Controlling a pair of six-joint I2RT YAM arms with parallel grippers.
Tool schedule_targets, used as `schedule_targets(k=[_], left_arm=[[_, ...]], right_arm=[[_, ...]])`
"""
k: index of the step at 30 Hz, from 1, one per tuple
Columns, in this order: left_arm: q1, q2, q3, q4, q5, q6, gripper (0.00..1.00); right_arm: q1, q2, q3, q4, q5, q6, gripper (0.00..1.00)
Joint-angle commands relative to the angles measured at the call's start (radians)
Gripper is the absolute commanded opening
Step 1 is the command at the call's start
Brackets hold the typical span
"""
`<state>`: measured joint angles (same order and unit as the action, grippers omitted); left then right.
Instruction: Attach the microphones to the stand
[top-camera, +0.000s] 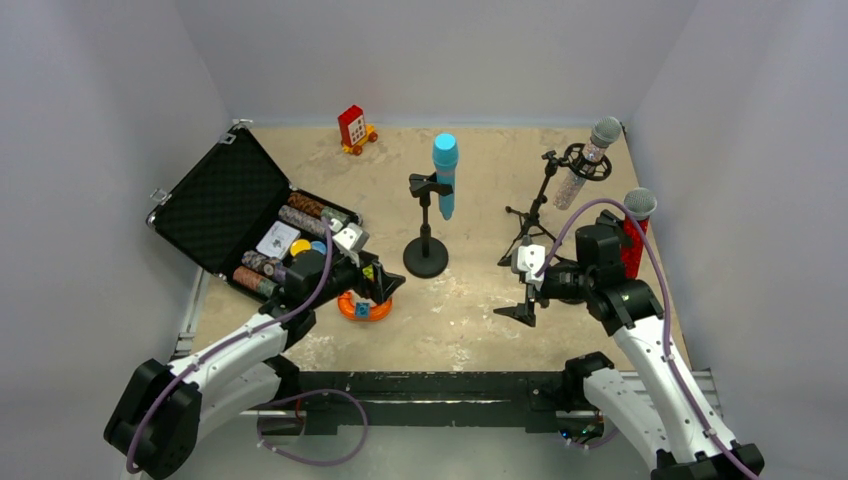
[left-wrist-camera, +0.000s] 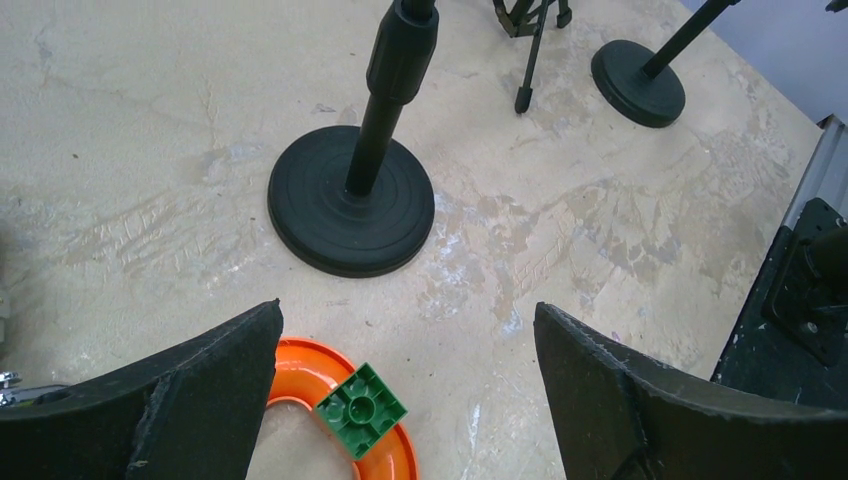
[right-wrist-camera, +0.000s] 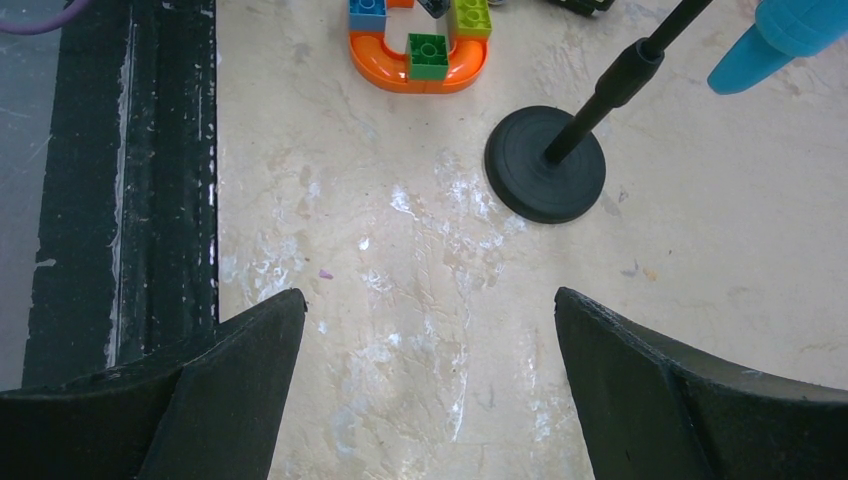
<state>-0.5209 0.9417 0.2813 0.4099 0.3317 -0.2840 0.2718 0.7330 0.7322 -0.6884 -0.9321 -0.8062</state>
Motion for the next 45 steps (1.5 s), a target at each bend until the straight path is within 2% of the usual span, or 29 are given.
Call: schedule_targets(k=[1,45], left_arm=[[-0.007,0.003,0.054,0.035,-0.004,0.020,0.99],[-0.007,0.101,0.095,0.111,0.027,0.054,0.99]], right_arm=[[-0.005,-0.001,-0.001,0.010,0.003,-0.014,0.98],[-0.004,0.005,-0.004,0.008,0.006,-0.024,0.99]])
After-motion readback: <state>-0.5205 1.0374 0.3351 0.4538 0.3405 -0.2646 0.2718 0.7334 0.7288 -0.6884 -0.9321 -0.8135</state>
